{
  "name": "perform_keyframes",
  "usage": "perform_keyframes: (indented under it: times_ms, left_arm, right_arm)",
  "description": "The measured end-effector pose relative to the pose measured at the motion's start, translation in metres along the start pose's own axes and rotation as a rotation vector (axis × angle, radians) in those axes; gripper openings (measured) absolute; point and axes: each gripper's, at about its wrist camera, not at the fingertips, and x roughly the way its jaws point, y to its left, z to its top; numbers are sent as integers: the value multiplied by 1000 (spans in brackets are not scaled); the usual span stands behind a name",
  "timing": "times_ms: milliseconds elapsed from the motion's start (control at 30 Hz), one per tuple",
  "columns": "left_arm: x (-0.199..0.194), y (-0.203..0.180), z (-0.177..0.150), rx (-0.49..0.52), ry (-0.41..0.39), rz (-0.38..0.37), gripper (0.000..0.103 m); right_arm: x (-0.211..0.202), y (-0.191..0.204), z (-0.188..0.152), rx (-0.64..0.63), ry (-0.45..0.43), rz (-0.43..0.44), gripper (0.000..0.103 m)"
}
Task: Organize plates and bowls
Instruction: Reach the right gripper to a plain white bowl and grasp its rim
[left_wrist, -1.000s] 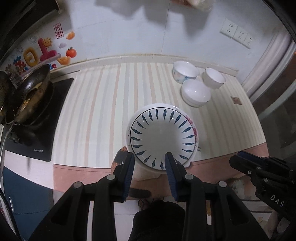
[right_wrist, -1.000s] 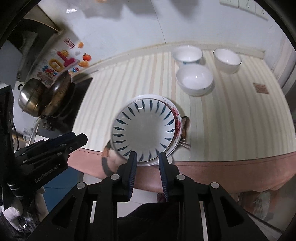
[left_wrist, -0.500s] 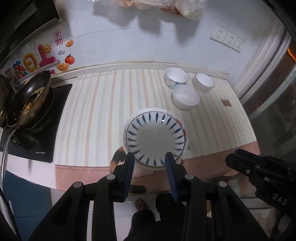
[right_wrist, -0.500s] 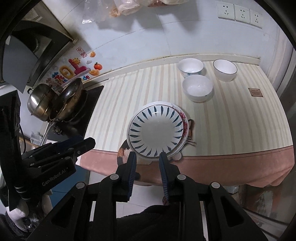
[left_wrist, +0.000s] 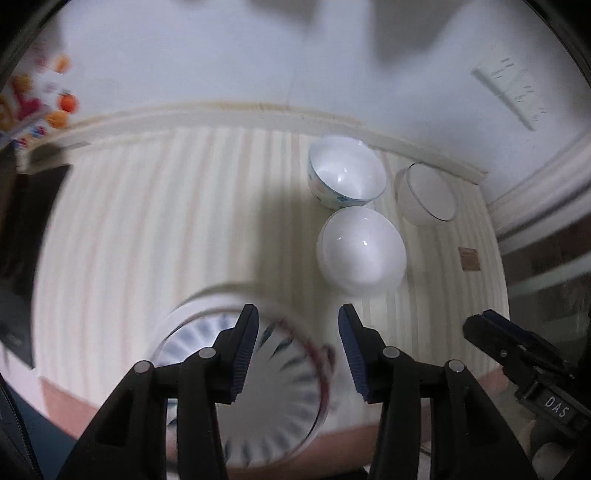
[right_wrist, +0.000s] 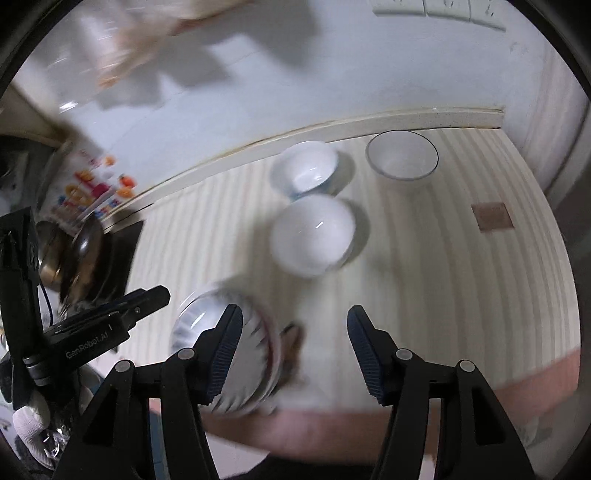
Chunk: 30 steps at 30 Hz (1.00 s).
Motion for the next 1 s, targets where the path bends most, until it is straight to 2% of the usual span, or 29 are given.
perform_keyframes:
  times_ms: [133, 200, 300, 333, 367, 433, 500, 633, 1000]
  left_arm:
    - [68, -6, 35, -53, 118, -40, 43]
    - [96, -9, 47, -73, 162, -52, 43]
    - [122, -15, 57, -77, 205, -59, 41]
    - [127, -17, 58, -72, 210, -64, 41]
    - [131, -21, 60, -64, 209, -70, 34]
    - [131, -28, 61, -32, 192, -39, 32]
    - [126, -31, 59, -18, 185, -38, 27]
    - [107, -43, 46, 12, 175, -40, 27]
    - [64, -76, -14, 92, 159, -75, 27]
  right_arm:
    - [72, -40, 52, 36, 100, 41, 61]
    - [103, -52, 67, 38, 145, 51, 59]
    - [154, -69, 85, 40, 234, 65, 48]
    - [164, -72, 86, 43, 252, 70, 40]
    - [176, -77, 88, 51, 276, 81, 30]
    - [192, -84, 91, 52, 302, 85, 21]
    - [196, -87, 92, 34, 290, 74, 17]
    - [187, -94, 85, 28, 278, 69, 16]
    - [120, -104, 40, -8, 240, 53, 16]
